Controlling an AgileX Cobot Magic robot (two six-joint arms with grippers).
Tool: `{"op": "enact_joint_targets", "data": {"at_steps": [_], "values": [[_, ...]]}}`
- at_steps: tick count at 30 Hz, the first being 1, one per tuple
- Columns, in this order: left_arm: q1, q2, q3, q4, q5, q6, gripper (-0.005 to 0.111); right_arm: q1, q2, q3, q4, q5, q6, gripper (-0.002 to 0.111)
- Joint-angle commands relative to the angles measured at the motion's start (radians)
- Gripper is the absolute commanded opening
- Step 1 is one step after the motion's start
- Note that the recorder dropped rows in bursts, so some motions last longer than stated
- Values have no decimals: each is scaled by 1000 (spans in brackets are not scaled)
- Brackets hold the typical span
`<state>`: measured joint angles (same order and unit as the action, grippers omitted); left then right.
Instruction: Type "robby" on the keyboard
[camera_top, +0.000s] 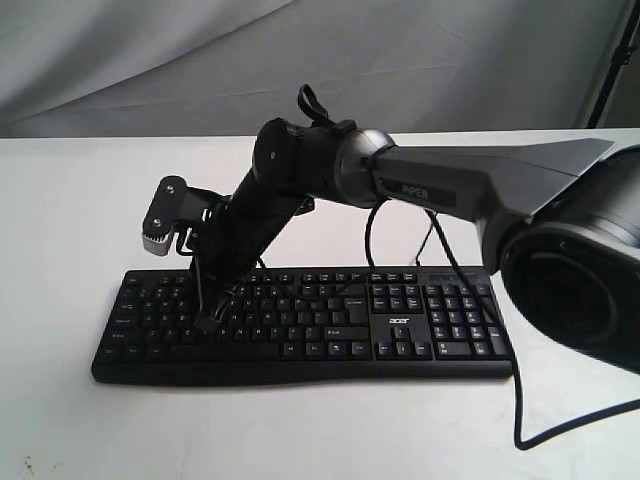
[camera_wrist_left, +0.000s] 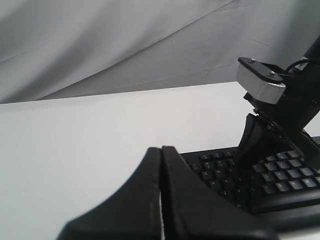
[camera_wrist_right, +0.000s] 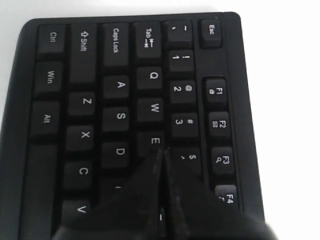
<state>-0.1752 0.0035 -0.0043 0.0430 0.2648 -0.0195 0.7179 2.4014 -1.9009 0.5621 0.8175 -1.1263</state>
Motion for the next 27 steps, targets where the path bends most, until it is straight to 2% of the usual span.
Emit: {"op": "enact_joint_targets", "data": {"at_steps": [1, 27], "values": [[-6, -3, 4, 5, -6, -3, 0, 0, 3, -4, -2, -10, -10, 0], [-6, -3, 4, 5, -6, -3, 0, 0, 14, -4, -3, 15, -12, 0]]}}
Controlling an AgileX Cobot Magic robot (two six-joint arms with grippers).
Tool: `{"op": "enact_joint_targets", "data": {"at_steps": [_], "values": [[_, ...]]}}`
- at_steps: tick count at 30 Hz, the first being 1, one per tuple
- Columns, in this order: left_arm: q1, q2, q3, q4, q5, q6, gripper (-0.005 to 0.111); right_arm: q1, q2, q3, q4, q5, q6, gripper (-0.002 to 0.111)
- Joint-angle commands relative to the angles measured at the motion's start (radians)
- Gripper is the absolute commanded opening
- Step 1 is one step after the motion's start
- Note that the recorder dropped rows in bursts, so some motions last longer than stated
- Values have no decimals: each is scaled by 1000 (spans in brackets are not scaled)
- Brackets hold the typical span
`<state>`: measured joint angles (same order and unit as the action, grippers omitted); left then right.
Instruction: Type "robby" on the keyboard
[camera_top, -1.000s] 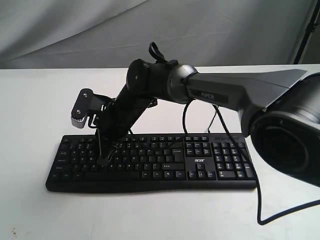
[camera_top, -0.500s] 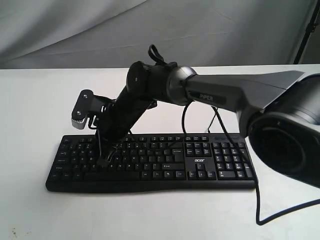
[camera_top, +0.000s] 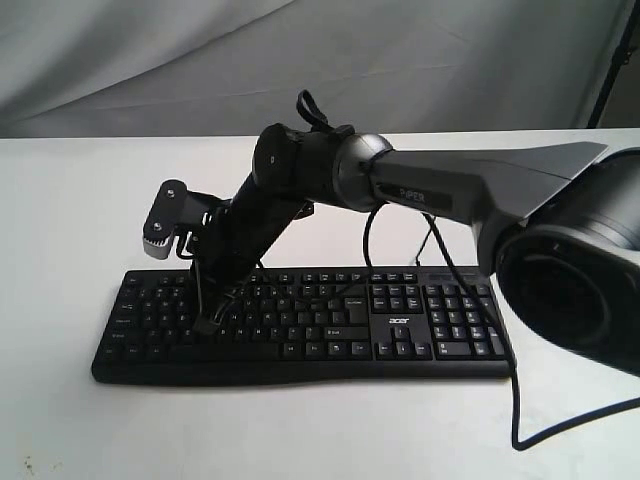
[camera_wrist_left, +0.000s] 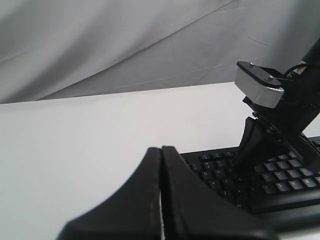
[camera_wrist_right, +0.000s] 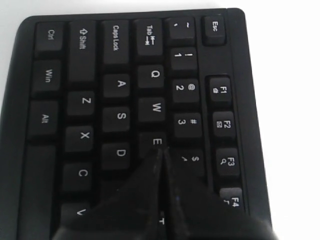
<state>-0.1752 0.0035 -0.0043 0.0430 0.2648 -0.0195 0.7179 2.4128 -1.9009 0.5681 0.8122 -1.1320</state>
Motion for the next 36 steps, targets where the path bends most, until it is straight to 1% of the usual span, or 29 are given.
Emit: {"op": "enact_joint_targets", "data": {"at_steps": [1, 20, 31, 34, 36], "values": [[-6, -3, 4, 5, -6, -3, 0, 0, 3, -4, -9, 23, -7, 0], [-6, -3, 4, 5, -6, -3, 0, 2, 18, -4, -9, 31, -7, 0], [-6, -3, 4, 5, -6, -3, 0, 2, -87, -4, -39, 56, -3, 0], [-6, -3, 4, 5, -6, -3, 0, -10, -95, -2, -90, 124, 46, 0], [-6, -3, 4, 5, -6, -3, 0, -29, -108, 33, -96, 135, 65, 0]]}}
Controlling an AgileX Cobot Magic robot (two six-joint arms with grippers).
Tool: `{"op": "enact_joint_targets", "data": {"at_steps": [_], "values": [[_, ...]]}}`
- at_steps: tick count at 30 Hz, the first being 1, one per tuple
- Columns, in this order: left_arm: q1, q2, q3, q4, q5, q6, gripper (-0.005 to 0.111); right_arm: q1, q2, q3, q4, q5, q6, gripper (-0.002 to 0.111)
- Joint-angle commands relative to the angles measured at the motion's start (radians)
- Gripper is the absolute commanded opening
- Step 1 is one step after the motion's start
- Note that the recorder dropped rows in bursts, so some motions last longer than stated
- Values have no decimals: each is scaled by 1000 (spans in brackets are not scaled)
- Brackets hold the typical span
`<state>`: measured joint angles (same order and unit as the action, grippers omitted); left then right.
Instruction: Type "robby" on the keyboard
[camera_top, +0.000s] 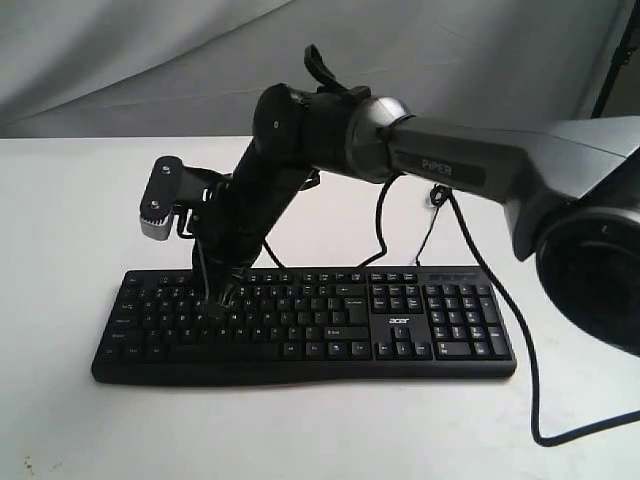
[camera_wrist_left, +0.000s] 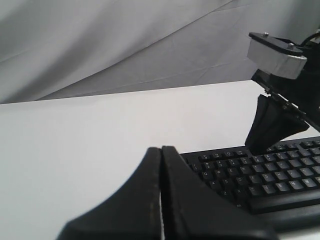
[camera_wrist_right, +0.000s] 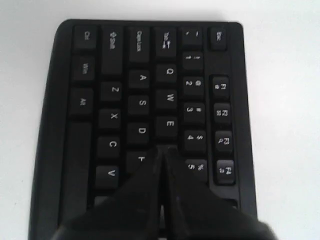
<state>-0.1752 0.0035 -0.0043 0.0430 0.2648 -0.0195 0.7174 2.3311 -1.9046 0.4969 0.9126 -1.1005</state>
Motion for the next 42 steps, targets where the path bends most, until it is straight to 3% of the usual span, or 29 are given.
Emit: {"op": "enact_joint_targets", "data": {"at_steps": [1, 7, 10, 42], "values": [[-6, -3, 4, 5, -6, -3, 0, -41, -46, 70, -22, 29, 33, 0], [-6, -3, 4, 5, -6, -3, 0, -100, -164, 328, -6, -111, -37, 0], [-6, -3, 4, 5, -6, -3, 0, -111, -171, 373, 38, -140, -90, 0], [-6, -3, 4, 5, -6, -3, 0, -127, -132, 380, 97, -188, -148, 0]]}}
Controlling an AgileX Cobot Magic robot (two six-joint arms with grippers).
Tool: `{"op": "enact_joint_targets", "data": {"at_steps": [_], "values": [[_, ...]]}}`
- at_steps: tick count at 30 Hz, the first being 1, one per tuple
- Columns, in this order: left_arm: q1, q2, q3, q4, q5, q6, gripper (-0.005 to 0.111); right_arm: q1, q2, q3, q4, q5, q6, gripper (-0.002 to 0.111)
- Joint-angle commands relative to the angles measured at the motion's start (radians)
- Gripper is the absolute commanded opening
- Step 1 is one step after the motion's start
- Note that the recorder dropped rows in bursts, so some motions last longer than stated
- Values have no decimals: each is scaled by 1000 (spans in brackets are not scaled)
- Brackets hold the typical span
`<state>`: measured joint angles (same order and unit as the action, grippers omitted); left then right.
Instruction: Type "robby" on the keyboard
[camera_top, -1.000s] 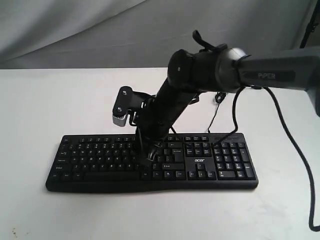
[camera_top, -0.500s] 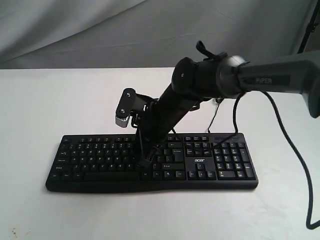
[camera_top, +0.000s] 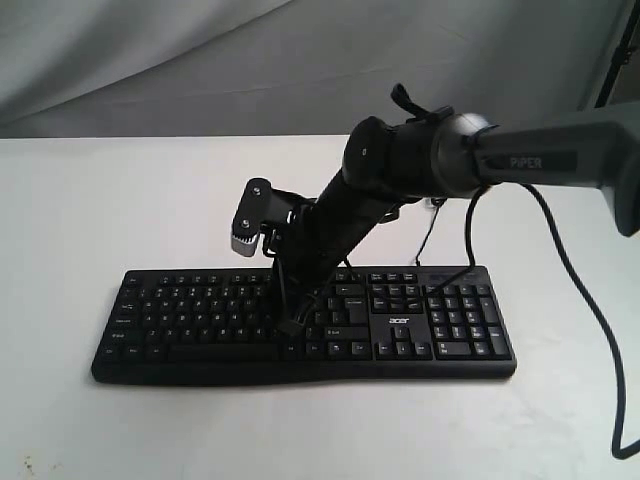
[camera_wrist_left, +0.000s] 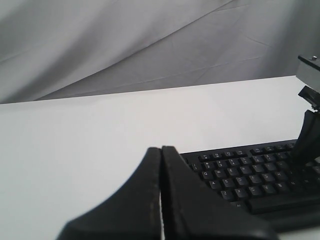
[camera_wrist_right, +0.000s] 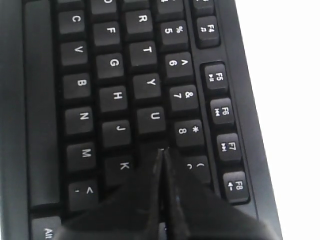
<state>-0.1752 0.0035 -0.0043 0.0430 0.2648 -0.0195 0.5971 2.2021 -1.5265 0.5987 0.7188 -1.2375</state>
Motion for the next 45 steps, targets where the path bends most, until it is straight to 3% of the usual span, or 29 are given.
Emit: {"op": "enact_joint_targets", "data": {"at_steps": [1, 15, 28, 45], "values": [[-6, -3, 4, 5, -6, -3, 0, -6, 1, 2, -5, 6, -11, 0], [-6, -3, 4, 5, -6, -3, 0, -6, -32, 2, 2, 11, -11, 0], [-6, -3, 4, 5, -6, -3, 0, 102, -56, 1, 144, -1, -74, 0], [-6, -3, 4, 5, -6, -3, 0, 113, -4, 1, 160, -22, -78, 0]]}}
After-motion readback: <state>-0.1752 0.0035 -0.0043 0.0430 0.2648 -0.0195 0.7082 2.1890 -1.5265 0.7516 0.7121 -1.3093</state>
